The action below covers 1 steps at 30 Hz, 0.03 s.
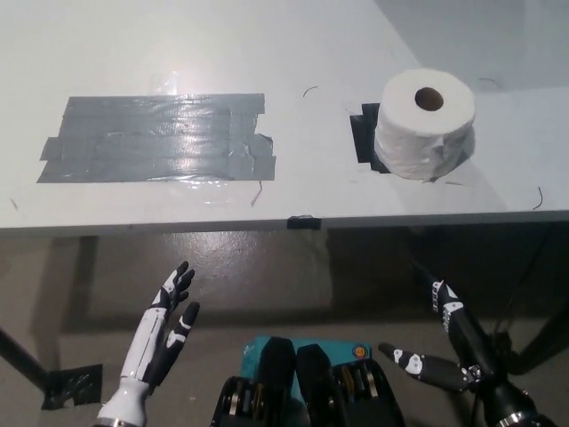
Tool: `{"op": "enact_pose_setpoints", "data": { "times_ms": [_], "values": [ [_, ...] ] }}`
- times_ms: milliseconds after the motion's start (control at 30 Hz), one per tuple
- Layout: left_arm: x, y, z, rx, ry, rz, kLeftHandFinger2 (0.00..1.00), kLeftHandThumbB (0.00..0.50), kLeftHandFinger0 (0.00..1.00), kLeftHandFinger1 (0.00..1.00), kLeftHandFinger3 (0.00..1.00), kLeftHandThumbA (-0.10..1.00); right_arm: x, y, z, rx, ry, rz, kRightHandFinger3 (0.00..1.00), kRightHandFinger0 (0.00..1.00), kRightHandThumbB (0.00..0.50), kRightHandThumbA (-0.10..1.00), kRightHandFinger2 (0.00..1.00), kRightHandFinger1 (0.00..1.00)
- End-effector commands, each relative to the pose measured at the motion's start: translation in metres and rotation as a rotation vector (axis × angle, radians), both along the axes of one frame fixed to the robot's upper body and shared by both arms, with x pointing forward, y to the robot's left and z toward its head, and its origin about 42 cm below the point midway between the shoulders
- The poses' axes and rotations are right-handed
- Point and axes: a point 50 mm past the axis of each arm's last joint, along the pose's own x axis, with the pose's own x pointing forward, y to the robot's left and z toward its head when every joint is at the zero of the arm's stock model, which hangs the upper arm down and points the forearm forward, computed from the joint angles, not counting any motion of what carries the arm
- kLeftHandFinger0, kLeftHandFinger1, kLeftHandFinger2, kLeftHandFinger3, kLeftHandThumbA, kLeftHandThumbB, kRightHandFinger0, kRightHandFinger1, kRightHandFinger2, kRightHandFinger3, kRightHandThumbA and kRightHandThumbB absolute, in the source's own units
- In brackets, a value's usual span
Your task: A person hands over a roll of toilet paper to the robot , and the robot inserts its right thumb into the hole in the centre to grab the roll, and then places it on the balck area on the desk.
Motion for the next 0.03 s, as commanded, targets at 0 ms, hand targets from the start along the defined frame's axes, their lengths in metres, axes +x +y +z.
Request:
{"op": "enact_pose_setpoints", "data": {
  "times_ms": [0],
  "values": [
    [-0.0021, 0.0005, 0.0053, 0.003, -0.051, 0.004, 1.00, 0.168, 1.00, 1.00, 1.00, 0.92, 0.0035, 0.0000, 0.0068, 0.042, -0.065, 0.000, 1.00, 1.00, 0.218, 0.81, 1.00, 1.00]
  ]
}}
